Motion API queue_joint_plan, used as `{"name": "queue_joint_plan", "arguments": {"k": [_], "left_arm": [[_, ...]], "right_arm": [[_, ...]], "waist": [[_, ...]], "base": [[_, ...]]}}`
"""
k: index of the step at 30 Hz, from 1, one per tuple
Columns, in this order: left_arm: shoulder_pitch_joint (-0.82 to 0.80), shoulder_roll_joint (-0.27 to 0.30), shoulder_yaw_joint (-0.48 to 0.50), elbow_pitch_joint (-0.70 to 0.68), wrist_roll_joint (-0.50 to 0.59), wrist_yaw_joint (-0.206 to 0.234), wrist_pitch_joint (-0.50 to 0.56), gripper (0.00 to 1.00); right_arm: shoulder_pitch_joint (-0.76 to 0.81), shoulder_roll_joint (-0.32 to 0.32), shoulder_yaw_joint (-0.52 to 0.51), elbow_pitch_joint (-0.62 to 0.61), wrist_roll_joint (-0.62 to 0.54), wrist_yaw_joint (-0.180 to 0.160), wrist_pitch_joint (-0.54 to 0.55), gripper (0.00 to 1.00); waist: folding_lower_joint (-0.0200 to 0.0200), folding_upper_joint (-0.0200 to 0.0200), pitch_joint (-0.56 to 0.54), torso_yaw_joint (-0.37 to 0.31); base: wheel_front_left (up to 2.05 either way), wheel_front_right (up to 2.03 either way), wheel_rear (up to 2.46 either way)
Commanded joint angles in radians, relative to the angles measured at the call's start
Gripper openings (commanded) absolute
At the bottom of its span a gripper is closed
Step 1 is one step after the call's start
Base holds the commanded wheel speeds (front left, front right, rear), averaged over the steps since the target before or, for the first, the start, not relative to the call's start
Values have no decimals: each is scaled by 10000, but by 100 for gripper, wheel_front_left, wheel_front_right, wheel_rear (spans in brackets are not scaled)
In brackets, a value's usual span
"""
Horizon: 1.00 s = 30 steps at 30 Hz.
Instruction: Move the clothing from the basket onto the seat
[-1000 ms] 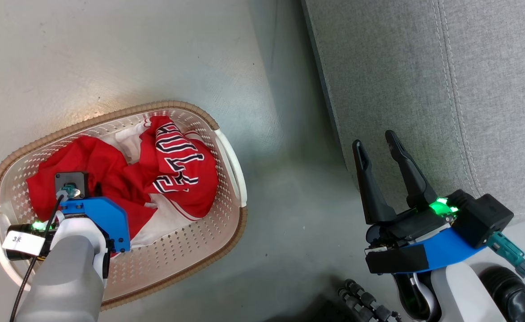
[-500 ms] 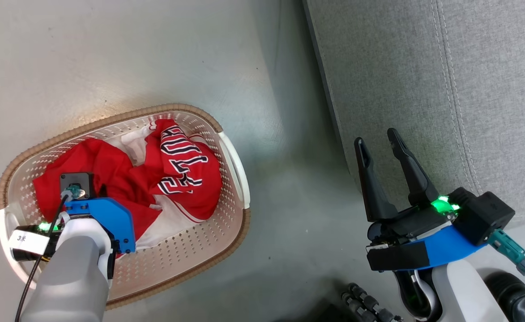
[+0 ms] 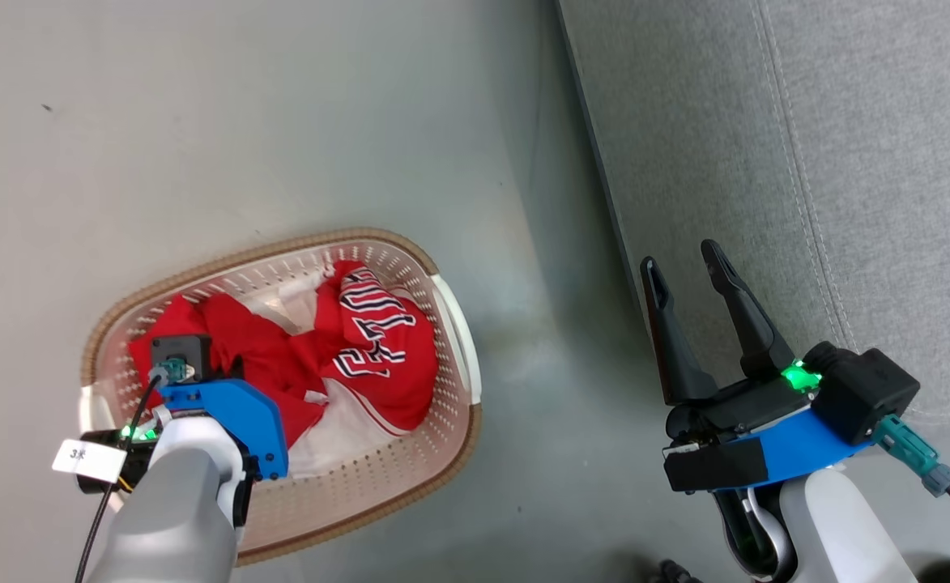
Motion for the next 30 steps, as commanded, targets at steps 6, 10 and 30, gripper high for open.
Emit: {"name": "queue_joint_plan", "arguments": {"k": [6, 10, 30], "left_arm": [[442, -254, -60, 28, -207, -178, -131, 0], [754, -443, -128, 35, -324, -330, -227, 0], [2104, -678, -2217, -1538, -1811, -1123, -732, 0]], "right_arm": [[214, -23, -95, 286, -241, 9, -36, 100], [326, -23, -133, 482, -397, 9, -36, 100], [1593, -24, -329, 1359, -863, 9, -36, 100]], "waist": [[0, 0, -1276, 581], [0, 0, -1964, 782], [0, 0, -5235, 1857]], "base": [[0, 0, 0], [0, 0, 0], [0, 0, 0]]}}
